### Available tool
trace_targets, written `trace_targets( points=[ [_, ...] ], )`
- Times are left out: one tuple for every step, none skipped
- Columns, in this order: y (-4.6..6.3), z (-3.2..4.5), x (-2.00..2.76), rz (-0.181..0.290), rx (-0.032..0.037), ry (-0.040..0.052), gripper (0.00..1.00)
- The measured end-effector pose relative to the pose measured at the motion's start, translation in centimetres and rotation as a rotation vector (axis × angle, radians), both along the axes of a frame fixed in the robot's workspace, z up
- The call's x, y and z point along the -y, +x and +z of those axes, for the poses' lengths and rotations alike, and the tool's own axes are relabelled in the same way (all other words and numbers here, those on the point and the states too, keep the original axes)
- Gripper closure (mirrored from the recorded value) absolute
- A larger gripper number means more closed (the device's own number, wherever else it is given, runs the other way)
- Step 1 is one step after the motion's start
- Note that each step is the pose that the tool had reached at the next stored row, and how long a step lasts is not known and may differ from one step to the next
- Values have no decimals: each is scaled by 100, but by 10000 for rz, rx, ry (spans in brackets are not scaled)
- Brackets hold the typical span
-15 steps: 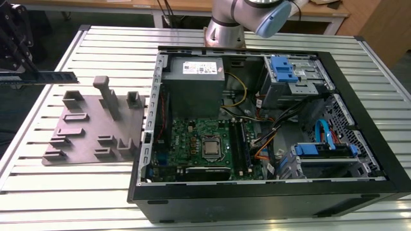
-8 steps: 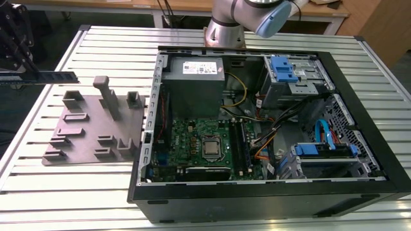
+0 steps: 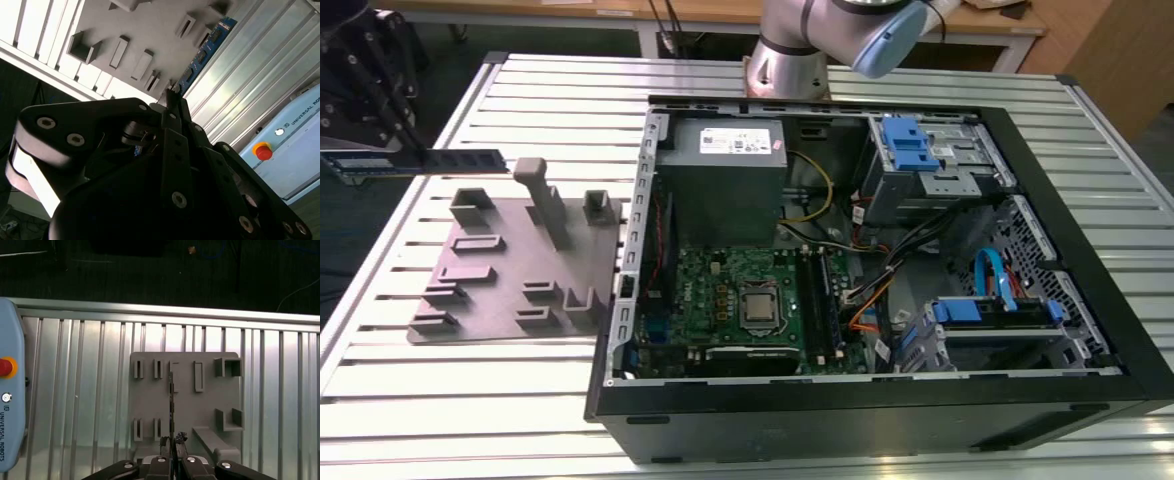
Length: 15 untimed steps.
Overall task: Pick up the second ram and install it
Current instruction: 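Pick up the second ram and move it above second insertion slot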
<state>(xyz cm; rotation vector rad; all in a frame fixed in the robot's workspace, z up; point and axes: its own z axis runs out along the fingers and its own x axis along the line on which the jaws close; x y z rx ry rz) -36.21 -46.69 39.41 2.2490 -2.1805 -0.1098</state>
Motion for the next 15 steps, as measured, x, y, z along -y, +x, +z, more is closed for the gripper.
trace_targets(
  points=[
    [33, -1, 0, 0, 0, 1, 86],
    [67, 0, 0, 1, -1, 0, 86],
    [101, 0, 0, 1, -2, 0, 86],
    [135, -1, 0, 1, -2, 1, 86],
    [168, 0, 0, 0, -4, 0, 86],
    [204, 0, 0, 1, -4, 1, 86],
    [237, 0, 0, 1, -5, 0, 86],
    [268, 0, 0, 0, -5, 1, 86],
    [301, -1, 0, 0, -5, 1, 86],
    [334, -1, 0, 0, -6, 1, 86],
    [365, -1, 0, 0, -7, 1, 86],
    [397, -1, 0, 1, -7, 1, 86],
    [432, -1, 0, 1, -8, 1, 86],
    [463, 0, 0, 0, -9, 0, 86],
    [492, 0, 0, 0, -9, 1, 86]
  ],
)
